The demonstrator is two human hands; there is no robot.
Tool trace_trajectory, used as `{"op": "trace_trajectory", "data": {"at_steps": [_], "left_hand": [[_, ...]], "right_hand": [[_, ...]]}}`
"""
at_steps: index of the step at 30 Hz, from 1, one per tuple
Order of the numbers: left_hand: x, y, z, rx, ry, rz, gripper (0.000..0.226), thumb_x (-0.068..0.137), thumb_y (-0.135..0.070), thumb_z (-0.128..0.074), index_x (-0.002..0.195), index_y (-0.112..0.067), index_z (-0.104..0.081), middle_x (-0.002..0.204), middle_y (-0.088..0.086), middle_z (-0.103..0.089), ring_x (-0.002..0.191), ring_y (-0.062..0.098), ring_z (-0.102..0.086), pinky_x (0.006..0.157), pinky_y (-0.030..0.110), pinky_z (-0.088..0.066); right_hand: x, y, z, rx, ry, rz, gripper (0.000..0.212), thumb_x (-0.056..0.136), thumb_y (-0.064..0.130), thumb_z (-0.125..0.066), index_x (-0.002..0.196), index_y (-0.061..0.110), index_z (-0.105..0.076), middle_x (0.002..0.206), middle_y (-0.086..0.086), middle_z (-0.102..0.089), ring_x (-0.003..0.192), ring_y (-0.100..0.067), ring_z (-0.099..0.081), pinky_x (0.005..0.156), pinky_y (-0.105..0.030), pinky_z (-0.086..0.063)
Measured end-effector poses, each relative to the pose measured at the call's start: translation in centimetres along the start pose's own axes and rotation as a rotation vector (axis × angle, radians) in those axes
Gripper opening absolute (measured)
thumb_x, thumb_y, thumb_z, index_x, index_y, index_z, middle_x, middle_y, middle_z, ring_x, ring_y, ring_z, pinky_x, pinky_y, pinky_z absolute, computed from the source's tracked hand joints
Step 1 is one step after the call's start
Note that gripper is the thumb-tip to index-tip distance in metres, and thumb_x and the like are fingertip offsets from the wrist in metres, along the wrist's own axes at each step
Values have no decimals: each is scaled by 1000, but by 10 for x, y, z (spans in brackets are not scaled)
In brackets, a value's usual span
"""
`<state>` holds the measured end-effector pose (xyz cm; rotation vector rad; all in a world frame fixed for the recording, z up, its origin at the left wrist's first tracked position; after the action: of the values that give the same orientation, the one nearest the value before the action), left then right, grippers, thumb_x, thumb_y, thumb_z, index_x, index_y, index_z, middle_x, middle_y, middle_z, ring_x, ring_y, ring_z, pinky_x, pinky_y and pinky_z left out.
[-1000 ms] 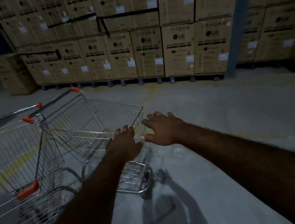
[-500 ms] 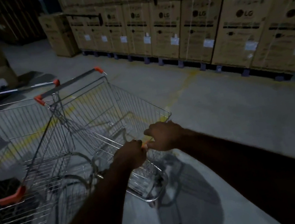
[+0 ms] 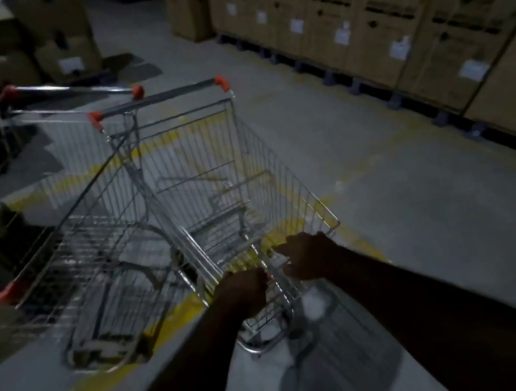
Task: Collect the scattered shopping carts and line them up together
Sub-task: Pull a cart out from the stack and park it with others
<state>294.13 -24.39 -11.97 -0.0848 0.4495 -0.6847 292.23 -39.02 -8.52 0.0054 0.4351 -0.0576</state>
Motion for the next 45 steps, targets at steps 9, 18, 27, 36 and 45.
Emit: {"op": "trace_trajectory", "data": {"at_steps": [9, 18, 27, 36, 45], "left_hand": [[-11, -18, -21, -174, -126, 396, 34, 99, -40, -39, 112, -19, -62, 115, 10, -68, 110, 32, -65, 94, 42, -50], [-57, -76, -57, -85, -118, 653, 41, 95, -37, -48, 135, -33, -52, 135, -4, -54, 135, 25, -41, 114, 61, -21], [-178, -78, -103, -212, -44, 852, 34, 102, -37, -35, 117, -26, -64, 142, -10, -55, 151, 18, -22, 117, 64, -7], [-285, -108, -133, -348, 141, 1080, 62, 105, -58, -23, 136, -17, -58, 157, 5, -41, 153, 29, -16, 118, 65, -6], [-270, -150, -105, -632, -239, 929, 63, 109, -45, -22, 133, 1, -59, 138, 23, -57, 127, 32, -54, 100, 31, -41]], "right_hand": [[16, -34, -27, -86, 79, 270, 30, 104, 22, -47, 124, 12, -67, 123, -13, -68, 114, -34, -64, 91, -38, -52], [-42, 6, -49, -212, 70, 542, 43, 95, 22, -55, 137, 26, -60, 130, -5, -66, 121, -29, -63, 94, -44, -52], [-134, 42, -89, 15, 212, 799, 44, 100, 20, -51, 143, 21, -58, 145, -12, -58, 133, -33, -54, 106, -39, -47], [-229, 52, -129, -496, 280, 995, 54, 107, 56, -33, 142, 25, -59, 149, -10, -54, 139, -31, -47, 122, -53, -20], [-234, 97, -127, -509, 167, 1022, 44, 104, 45, -46, 129, 16, -68, 136, -14, -64, 126, -34, -59, 103, -45, -49]]}}
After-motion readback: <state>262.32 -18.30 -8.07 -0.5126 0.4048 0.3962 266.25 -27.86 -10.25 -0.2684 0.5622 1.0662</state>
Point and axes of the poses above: each hand's wrist, its own x-axis towards the middle knuckle, its own z-axis out of the back of the hand, y = z × x, the point moved 4 cm from there along x, towards the middle knuckle
